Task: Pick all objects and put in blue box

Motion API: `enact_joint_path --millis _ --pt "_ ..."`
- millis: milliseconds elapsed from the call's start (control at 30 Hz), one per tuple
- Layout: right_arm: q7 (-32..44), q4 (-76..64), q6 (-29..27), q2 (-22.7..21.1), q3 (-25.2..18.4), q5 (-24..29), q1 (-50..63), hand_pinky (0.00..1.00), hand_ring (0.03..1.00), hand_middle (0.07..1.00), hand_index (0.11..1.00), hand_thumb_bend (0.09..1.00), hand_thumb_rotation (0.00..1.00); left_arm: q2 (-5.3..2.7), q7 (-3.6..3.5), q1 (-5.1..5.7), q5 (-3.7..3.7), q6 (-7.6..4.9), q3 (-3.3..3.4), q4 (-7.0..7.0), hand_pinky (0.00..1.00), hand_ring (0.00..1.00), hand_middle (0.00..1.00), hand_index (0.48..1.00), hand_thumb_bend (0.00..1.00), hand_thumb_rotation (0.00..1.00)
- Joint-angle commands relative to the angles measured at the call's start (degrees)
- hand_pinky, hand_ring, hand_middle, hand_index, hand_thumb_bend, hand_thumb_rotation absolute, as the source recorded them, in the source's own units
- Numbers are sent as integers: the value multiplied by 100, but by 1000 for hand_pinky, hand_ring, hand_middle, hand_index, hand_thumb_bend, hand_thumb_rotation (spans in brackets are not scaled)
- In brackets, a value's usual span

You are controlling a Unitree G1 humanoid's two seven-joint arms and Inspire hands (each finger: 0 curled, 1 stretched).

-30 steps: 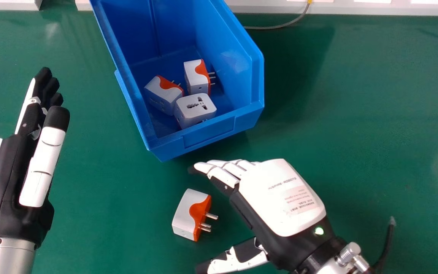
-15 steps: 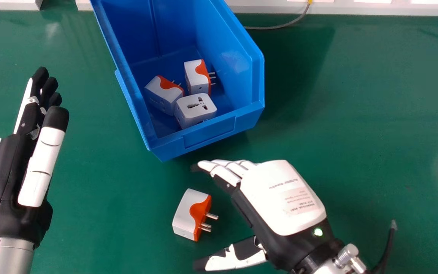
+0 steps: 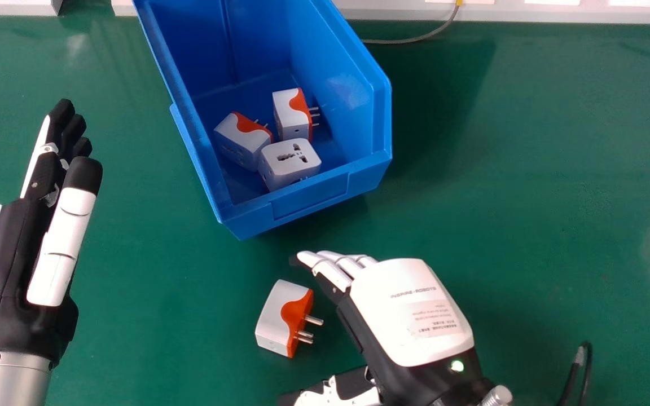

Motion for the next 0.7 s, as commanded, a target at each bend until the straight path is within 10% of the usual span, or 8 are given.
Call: enact_joint_path --millis 0,667 --pt "-134 44 71 91 62 -103 -70 642 786 828 834 716 438 13 -42 -28 -83 -117 35 -102 1000 1000 1000 987 781 965" --pt "-299 902 825 595 274 -137 -685 684 789 836 852 748 393 -1 -10 -126 -93 -36 29 -93 1000 1000 1000 983 777 962"
